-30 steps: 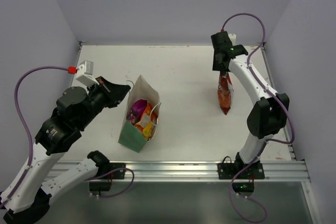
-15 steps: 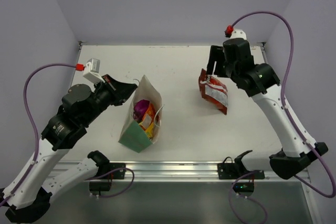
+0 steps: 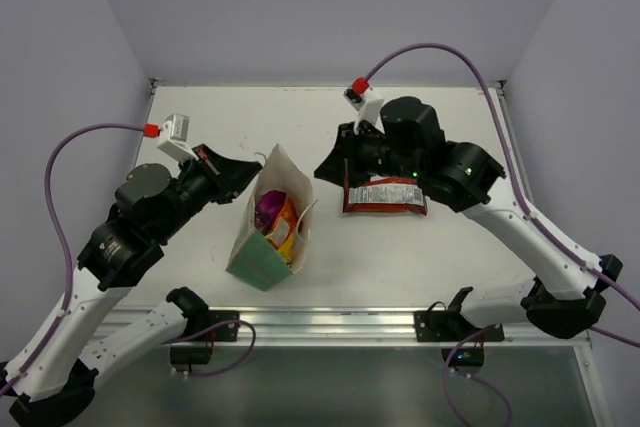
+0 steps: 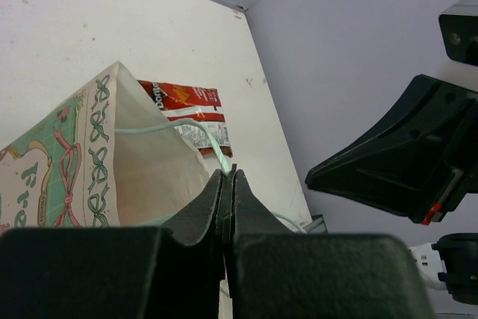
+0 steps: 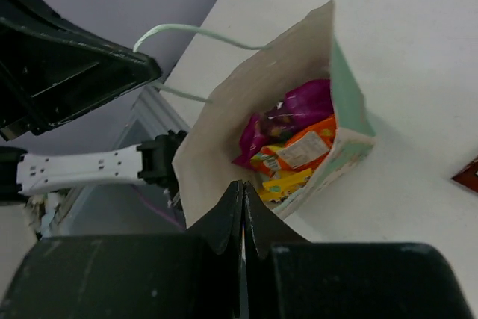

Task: Take the snacks out of the paper bag

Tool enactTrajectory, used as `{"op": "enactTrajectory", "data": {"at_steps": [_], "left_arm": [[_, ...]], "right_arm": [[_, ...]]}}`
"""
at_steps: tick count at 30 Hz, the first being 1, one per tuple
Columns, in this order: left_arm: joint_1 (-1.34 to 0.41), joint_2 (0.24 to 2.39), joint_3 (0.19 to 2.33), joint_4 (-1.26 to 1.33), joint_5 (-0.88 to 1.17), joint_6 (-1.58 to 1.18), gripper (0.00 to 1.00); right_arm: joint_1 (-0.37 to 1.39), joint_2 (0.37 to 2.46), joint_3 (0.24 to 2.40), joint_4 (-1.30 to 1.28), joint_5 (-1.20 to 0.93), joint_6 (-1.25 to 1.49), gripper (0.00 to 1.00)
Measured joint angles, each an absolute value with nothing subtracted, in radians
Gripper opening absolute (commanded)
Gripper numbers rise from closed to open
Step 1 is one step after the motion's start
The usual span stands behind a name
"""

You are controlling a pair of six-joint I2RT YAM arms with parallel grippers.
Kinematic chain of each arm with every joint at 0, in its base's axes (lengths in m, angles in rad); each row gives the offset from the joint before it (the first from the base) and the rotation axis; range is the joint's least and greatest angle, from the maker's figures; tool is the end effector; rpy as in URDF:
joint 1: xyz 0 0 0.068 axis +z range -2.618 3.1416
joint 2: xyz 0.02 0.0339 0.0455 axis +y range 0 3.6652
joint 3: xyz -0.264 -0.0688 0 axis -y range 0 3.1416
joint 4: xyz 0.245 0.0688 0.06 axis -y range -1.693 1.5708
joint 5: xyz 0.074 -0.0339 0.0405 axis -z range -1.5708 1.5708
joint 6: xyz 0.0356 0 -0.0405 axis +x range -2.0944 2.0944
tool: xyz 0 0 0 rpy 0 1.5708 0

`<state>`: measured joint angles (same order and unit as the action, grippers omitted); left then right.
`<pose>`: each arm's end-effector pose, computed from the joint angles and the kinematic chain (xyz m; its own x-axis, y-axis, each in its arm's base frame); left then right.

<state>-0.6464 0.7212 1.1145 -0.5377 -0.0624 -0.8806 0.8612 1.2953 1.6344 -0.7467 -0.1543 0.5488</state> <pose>0.1078 -0.0786 0.4214 -0.4987 -0.5878 -0.6370 0.2628 0.5978 -0.7574 0.1649 0.2004 0.4623 -0.6593 0.0234 -0.7515 -0.5832 0.6148 0.5309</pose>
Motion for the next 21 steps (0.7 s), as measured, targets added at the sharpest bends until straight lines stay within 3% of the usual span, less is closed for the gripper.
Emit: {"op": "enactTrajectory", "data": {"at_steps": [8,16,21], "left_arm": [[-0.646,0.723,1.097,-0.505,-0.012,-0.889,0.0],[-0.646,0.724,1.055,-0.415,0.044,-0.923,0.0],[-0.646,0.725,1.048,-0.382,0.064,-0.936,0.0]], "right_arm": [[1.008,1.485,1.755,-0.738,-0.178,0.635,0.0],[1.03,1.499,1.751,-0.738,-0.059,0.927,0.0],[1.069,1.489,1.641,-0.674,-0.003,1.075,0.0]]}}
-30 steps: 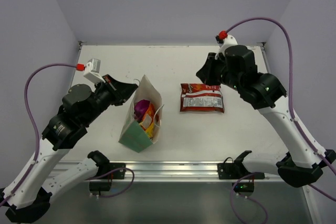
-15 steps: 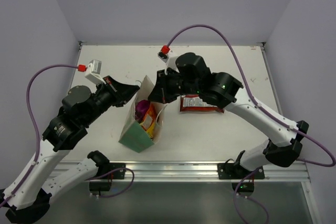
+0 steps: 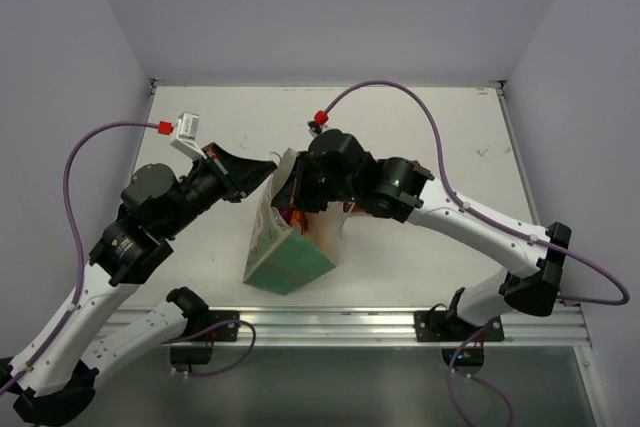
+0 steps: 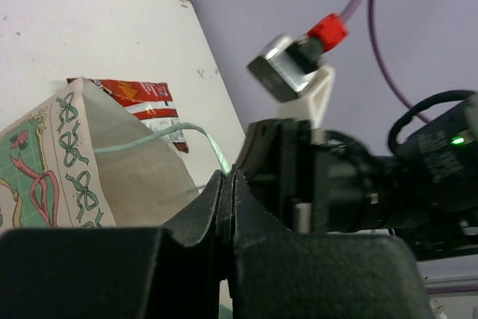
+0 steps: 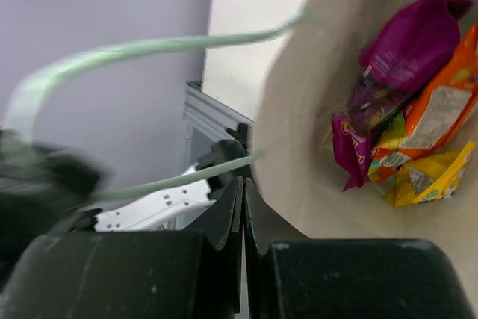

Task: Take the snacks out of the paper bag

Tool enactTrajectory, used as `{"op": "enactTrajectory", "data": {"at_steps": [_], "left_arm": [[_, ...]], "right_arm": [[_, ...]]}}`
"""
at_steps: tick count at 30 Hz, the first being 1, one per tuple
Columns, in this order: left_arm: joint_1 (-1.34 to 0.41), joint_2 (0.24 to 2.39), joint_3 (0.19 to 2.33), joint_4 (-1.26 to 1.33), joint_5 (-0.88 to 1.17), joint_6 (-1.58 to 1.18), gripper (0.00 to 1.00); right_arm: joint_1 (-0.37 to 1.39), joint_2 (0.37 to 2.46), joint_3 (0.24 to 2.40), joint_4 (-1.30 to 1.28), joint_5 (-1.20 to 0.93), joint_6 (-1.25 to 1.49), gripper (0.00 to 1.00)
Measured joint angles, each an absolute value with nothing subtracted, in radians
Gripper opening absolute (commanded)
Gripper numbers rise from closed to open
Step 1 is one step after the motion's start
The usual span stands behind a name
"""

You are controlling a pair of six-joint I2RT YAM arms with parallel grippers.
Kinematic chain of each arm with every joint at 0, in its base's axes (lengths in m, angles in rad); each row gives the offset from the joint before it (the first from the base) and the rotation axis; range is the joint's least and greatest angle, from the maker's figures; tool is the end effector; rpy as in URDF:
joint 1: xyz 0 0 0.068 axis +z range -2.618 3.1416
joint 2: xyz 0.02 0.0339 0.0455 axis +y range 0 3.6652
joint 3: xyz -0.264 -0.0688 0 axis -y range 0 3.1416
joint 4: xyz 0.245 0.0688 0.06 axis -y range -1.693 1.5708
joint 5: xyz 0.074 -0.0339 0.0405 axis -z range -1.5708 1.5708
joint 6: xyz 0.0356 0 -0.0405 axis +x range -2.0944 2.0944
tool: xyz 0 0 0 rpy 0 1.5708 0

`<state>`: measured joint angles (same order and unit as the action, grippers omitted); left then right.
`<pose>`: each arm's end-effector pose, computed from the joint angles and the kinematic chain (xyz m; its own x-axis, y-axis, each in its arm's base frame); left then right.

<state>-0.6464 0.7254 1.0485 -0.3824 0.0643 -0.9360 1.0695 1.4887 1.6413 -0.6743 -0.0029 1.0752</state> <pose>0.1144 -0.0892 0.4168 -0.5533 -0.5891 -0.5889 0.3487 0.4782 -0.8060 0.1568 0.2863 0.4185 -0.8864 0.2130 -0.4110 -0.2069 0.6119 0.7634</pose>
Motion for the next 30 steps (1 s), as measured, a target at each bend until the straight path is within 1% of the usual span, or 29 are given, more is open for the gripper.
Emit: {"op": "enactTrajectory", "data": {"at_steps": [7,16,20,25,30], "left_arm": [[-0.646,0.71,1.039,-0.374,0.085,-0.942,0.0],[-0.646,0.686,1.013,-0.357,0.102,-0.944,0.0],[-0.646,0.679,0.98,-0.34,0.115,-0.954,0.0],[-0.646,0.654,0.921,-0.303,0.128,-0.977,0.0],[-0.646,0.646,0.885,-0.277,0.144,-0.991,0.0]], "right_arm": [[1.097,1.487,1.483,-0.649,0.045,1.14,0.0],[1.098,1.445,1.477,-0.681,0.14,1.05,0.0],[1.097,1.439,1.551,-0.728,0.147,0.967,0.0],[1.097,1.455,1.734,-0.821,0.16,0.838,0.0],[1.093,1.579,1.966,-0.915,0.168,0.707,0.0]]}}
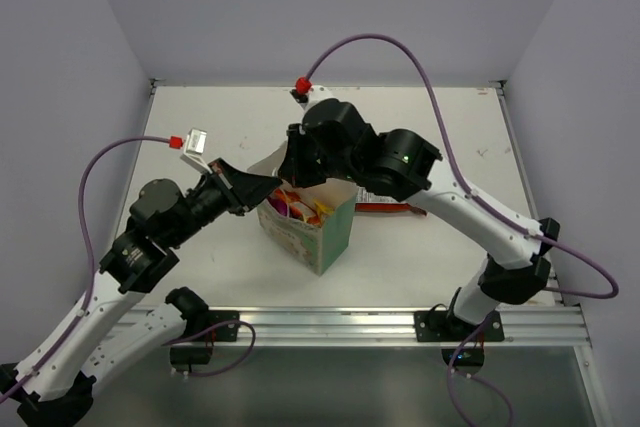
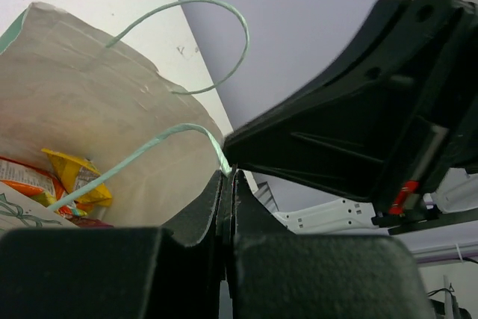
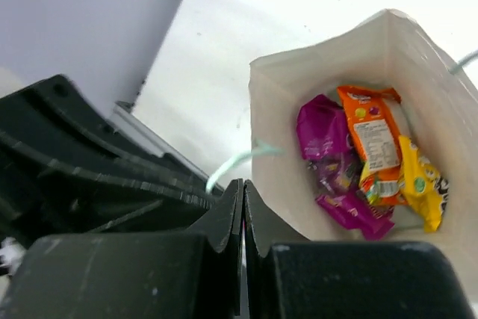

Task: Take the snacks out of the paper bag

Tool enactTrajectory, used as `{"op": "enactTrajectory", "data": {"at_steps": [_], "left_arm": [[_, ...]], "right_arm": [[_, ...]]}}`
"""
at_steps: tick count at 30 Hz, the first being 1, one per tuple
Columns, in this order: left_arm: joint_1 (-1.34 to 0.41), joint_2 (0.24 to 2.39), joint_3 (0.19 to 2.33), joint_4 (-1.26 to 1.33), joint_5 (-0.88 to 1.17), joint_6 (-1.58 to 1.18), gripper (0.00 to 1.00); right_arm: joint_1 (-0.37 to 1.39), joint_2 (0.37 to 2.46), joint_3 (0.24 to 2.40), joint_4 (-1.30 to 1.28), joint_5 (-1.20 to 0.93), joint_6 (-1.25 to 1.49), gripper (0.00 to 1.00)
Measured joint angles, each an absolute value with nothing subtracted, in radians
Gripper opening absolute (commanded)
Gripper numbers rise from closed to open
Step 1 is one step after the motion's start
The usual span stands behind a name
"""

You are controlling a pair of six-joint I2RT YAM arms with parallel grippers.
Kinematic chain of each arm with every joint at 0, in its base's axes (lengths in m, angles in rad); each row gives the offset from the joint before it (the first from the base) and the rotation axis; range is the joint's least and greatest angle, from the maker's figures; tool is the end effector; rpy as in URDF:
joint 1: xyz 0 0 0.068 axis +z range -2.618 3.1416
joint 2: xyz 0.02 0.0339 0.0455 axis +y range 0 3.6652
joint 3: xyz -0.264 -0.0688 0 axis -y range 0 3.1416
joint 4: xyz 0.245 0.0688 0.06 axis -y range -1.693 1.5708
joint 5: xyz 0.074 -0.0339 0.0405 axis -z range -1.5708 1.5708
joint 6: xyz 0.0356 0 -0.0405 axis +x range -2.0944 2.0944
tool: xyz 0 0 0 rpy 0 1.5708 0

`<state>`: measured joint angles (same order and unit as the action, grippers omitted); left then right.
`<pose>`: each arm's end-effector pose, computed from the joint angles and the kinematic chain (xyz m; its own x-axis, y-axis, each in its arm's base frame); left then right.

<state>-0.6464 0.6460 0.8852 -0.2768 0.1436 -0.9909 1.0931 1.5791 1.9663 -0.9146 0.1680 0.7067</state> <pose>0.1104 -0.0897 0.3847 -0.6106 -0.5764 -0.5430 0.3641 0.4046 -0.8389 0.1527 0.2820 0.4707 -0.7014 0.0377 -0.7118 -0.4651 0.7325 0.4971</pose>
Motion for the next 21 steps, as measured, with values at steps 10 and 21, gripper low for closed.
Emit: {"op": "enactTrajectory", "data": {"at_steps": [10,21], "left_arm": [[-0.637,0.618,0.859,-0.312,0.119,-0.992,0.0],[-0.642,0.541,0.857,-0.324,0.12,-0.996,0.0]], "right_arm": [[1.087,1.819,2.042,-1.041,0.211,0.539,0.0],[1.059,1.806,1.974,-1.029,0.253,0.451,0.0]]}}
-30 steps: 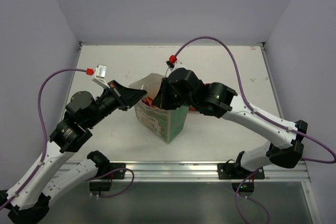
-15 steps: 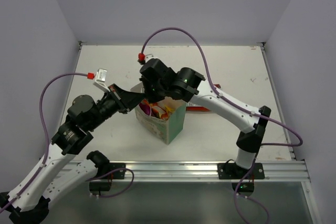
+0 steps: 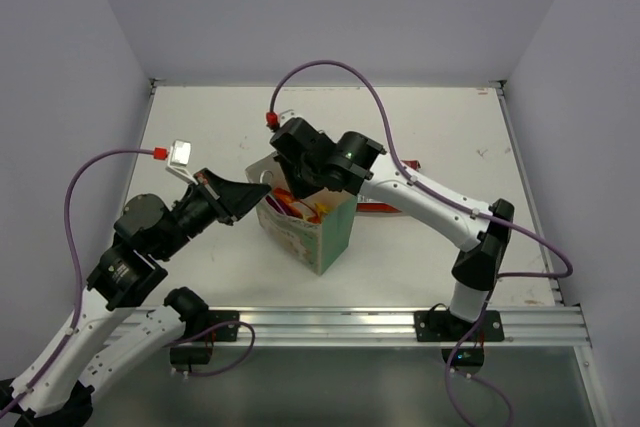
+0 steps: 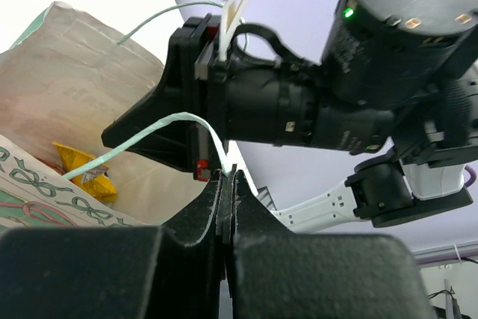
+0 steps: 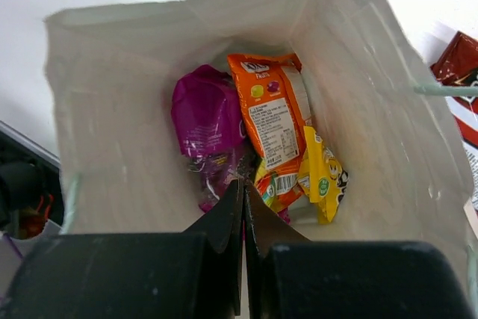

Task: Take the snacks out of the paper bag

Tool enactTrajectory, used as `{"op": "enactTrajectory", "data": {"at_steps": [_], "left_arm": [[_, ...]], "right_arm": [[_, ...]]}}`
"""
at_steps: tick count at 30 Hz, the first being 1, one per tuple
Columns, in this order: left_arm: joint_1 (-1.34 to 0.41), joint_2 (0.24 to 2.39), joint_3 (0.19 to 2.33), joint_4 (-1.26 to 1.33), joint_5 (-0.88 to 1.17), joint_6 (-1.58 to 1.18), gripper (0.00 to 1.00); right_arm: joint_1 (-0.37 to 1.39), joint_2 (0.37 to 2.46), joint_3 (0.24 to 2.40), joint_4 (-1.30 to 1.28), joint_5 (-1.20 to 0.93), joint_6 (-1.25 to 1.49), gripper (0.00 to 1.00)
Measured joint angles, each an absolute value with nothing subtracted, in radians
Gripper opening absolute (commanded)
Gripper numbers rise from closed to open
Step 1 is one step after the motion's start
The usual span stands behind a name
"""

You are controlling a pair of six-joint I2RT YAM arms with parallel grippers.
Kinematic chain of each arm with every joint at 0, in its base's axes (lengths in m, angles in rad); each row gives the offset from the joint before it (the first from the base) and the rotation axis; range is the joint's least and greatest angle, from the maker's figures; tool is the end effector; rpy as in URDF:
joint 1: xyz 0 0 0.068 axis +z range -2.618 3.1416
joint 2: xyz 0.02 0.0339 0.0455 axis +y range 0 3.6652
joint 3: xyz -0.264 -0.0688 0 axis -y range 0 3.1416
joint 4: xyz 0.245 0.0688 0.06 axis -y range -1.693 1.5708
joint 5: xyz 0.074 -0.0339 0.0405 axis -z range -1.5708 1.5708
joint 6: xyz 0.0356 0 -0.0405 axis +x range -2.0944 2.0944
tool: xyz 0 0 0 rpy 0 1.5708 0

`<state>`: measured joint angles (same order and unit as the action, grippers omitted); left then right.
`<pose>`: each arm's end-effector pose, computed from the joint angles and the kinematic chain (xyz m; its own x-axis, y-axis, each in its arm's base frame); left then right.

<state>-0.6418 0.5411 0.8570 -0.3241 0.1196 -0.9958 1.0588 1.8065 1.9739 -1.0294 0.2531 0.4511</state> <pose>0.0914 -0.0736 0.3817 -0.5826 -0.6048 -0.5430 0.3697 0.3978 -0.8397 0.1958 0.3302 0.3878 -0.6678 -0.3269 -0.6687 -0.5256 0.8433 0.1127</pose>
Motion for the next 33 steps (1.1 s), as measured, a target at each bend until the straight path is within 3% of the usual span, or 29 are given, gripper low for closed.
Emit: {"op": "enactTrajectory", "data": {"at_steps": [5,33], "left_arm": [[-0.642,0.54,0.854,-0.328,0.119,-0.996,0.0],[-0.642,0.569,0.864,-0.33,0.115,-1.003,0.0]], "right_arm": [[1.043,1.742,1.838,-1.001,0.22,0.43,0.0],[1.01,1.715,1.694,-0.973,0.029,0.256,0.0]]}}
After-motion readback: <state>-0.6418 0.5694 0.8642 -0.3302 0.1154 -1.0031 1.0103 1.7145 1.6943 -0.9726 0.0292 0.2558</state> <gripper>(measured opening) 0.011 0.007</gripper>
